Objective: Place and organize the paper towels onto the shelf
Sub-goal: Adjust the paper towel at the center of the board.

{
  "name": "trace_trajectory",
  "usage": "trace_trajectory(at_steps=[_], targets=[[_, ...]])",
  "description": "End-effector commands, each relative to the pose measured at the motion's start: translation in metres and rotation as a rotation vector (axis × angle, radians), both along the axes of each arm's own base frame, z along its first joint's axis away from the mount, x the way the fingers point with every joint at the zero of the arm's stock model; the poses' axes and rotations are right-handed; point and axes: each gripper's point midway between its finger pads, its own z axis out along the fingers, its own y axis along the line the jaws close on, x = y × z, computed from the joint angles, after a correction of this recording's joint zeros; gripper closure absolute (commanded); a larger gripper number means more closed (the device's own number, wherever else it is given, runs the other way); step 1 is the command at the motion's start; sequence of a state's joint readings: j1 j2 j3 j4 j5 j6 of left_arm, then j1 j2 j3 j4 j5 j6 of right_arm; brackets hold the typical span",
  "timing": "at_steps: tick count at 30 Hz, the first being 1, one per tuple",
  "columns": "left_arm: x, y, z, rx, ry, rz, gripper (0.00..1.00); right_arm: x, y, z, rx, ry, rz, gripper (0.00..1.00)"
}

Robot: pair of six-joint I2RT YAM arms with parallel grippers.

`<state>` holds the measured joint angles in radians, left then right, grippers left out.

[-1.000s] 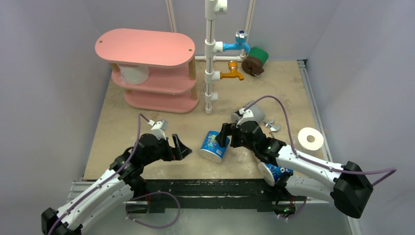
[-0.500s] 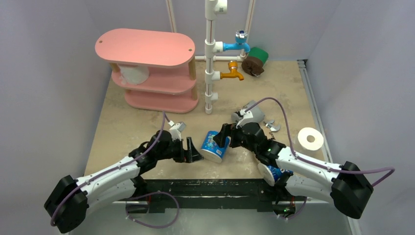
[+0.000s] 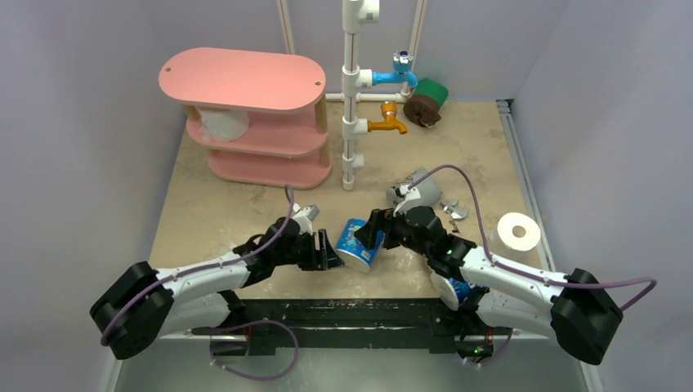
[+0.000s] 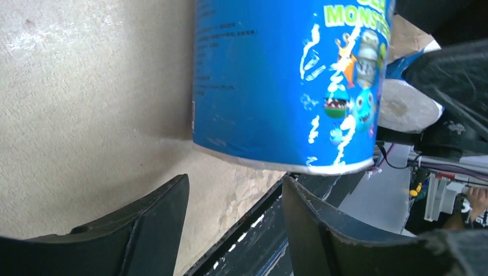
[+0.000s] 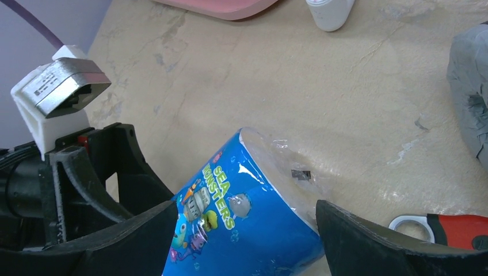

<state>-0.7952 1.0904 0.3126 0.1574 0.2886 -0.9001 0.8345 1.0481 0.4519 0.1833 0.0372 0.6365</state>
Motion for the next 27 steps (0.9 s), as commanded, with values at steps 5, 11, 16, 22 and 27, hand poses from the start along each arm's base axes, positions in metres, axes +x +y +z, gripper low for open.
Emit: trace_trajectory(at_steps=[5,11,16,22,27], targets=[[0.031,-0.020,0.030,-0.104,-0.074,0.089,0.42,-0.017,0.005,0.004,0.075,0.031,0.050,0.10],[0.047,-0.013,0.042,-0.076,-0.111,0.176,0.41,-0.038,0.016,0.000,0.072,0.043,0.076,0.11],[0.055,-0.003,0.051,-0.039,-0.144,0.231,0.41,-0.049,0.022,-0.006,0.086,0.075,0.079,0.11],[0.057,0.023,0.047,-0.021,-0.171,0.344,0.38,-0.052,0.019,-0.004,0.094,0.070,0.079,0.11],[0.059,0.033,0.056,-0.037,-0.206,0.375,0.36,-0.048,0.016,-0.001,0.079,0.058,0.058,0.09]])
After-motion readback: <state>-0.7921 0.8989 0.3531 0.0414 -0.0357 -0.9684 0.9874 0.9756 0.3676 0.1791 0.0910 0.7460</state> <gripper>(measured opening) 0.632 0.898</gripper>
